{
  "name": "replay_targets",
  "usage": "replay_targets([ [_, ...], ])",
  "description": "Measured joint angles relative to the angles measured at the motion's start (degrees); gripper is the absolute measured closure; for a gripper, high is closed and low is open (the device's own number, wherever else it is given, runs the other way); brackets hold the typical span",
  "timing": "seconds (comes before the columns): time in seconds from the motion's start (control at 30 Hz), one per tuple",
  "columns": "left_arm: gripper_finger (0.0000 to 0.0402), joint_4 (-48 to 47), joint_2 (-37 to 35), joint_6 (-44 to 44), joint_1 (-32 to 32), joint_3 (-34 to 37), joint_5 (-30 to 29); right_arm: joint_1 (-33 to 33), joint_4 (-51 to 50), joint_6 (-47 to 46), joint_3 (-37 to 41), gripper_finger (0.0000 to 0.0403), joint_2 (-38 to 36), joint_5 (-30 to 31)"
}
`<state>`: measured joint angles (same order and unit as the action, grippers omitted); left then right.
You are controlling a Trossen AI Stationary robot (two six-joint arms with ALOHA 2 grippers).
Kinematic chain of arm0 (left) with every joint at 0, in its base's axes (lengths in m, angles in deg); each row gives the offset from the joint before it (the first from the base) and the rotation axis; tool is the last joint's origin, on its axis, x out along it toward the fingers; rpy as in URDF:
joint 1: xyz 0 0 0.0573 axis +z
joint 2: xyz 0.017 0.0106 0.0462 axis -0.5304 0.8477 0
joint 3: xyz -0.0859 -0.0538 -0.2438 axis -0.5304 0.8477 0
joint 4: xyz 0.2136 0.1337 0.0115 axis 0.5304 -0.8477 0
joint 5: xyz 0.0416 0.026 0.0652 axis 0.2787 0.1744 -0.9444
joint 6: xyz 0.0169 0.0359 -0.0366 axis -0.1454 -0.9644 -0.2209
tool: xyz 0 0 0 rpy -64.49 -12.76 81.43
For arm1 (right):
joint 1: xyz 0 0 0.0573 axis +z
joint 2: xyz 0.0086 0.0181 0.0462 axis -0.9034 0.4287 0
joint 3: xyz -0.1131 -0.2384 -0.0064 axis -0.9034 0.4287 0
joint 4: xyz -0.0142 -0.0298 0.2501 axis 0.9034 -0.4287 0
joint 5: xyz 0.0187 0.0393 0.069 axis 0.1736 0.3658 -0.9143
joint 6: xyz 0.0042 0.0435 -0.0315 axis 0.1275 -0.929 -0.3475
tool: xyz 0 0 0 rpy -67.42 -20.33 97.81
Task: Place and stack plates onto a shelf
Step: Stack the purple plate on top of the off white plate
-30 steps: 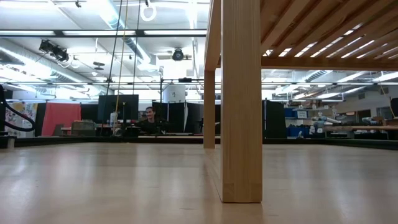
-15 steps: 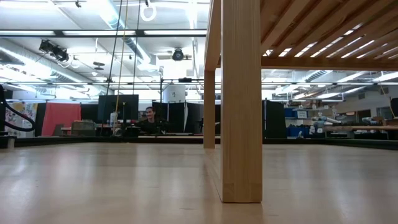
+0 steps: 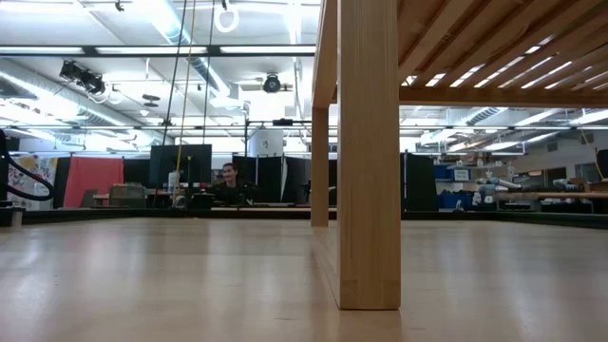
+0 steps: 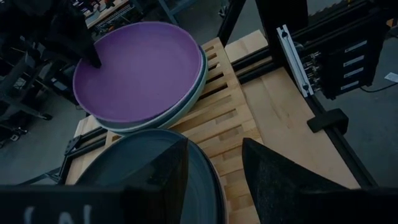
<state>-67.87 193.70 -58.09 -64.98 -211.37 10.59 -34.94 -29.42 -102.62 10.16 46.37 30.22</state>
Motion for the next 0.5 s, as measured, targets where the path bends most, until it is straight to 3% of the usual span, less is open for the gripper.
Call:
replay_targets([
  [0.27, 0.0244, 0.0, 0.0, 0.0, 0.0, 0.0, 0.0, 0.0, 0.0, -0.4, 0.0, 0.0241, 0.0, 0.6],
  [0.5, 0.0244, 0.0, 0.0, 0.0, 0.0, 0.0, 0.0, 0.0, 0.0, 1.9, 0.0, 0.0229, 0.0, 2.8],
])
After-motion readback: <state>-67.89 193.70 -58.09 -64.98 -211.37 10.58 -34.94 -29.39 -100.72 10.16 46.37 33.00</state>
